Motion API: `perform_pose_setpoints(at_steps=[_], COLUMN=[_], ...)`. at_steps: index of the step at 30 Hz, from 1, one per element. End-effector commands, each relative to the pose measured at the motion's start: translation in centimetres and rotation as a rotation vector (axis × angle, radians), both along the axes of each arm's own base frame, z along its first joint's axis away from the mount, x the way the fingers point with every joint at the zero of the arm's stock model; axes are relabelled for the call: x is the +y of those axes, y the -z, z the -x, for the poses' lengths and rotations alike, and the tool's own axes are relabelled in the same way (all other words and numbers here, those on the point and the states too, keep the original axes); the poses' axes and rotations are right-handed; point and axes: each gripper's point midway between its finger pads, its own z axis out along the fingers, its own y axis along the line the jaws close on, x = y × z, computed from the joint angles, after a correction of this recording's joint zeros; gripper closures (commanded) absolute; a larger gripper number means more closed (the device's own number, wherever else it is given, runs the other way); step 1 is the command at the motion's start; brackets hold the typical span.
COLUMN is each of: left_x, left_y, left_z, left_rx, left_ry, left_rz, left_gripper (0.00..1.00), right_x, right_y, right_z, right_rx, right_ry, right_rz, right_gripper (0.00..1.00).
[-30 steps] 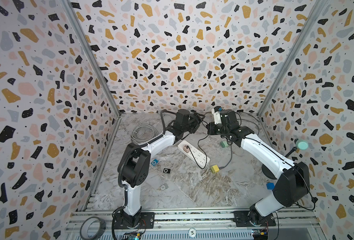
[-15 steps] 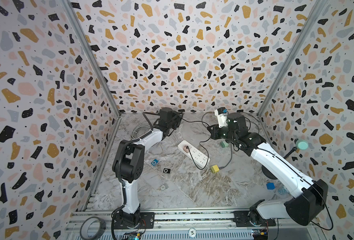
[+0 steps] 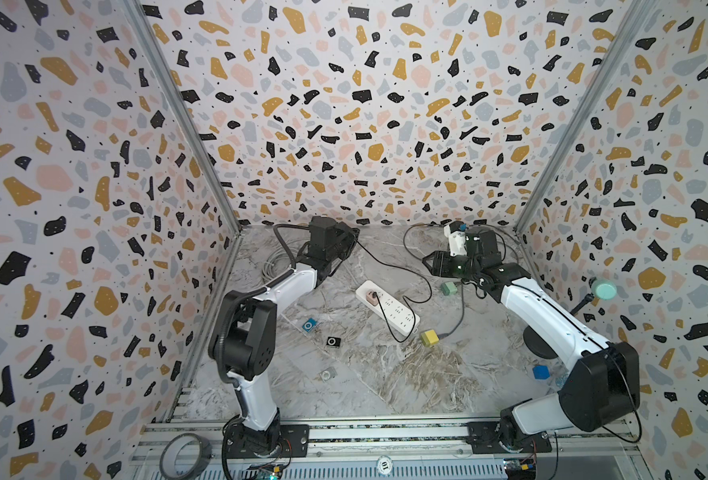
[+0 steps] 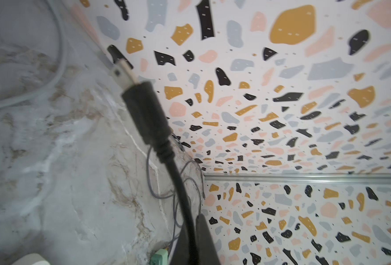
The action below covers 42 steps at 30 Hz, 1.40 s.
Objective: Charge mp3
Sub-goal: Pick up the charging cable from the center of the board.
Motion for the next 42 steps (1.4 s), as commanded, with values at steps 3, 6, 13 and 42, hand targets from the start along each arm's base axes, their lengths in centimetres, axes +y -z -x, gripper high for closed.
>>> perform_pose_setpoints(at_steps=[3, 6, 13, 42], left_x=[-1.5, -1.9, -2.1, 4.7], left_y=[-4.1, -4.5, -6.5, -8.7], left_z=[3.7, 4.9, 6.2, 7.8], left_rx=[-0.152, -0.163, -0.194, -0.175], left_ry=[0.053, 0.063, 0.088, 0.099], left_rz=[-0.030, 0.016, 0.048, 0.118], left_gripper=[1.00, 1.00, 1.00, 0.28], right_x=[3.6, 8.6, 15.5, 13.4], right_y=[-10.2, -10.8, -8.5, -6.6], right_z=[-0.3, 1.4, 3.8, 9.0], right_rx=[-0.263, -0.274, -0.206, -0.215], right_ry=[-0.154, -0.333, -0.521, -0.497], right_rz=[-0.099, -0.093, -0.140, 0.063], right_gripper=[0.33, 0.33, 0.41, 1.00])
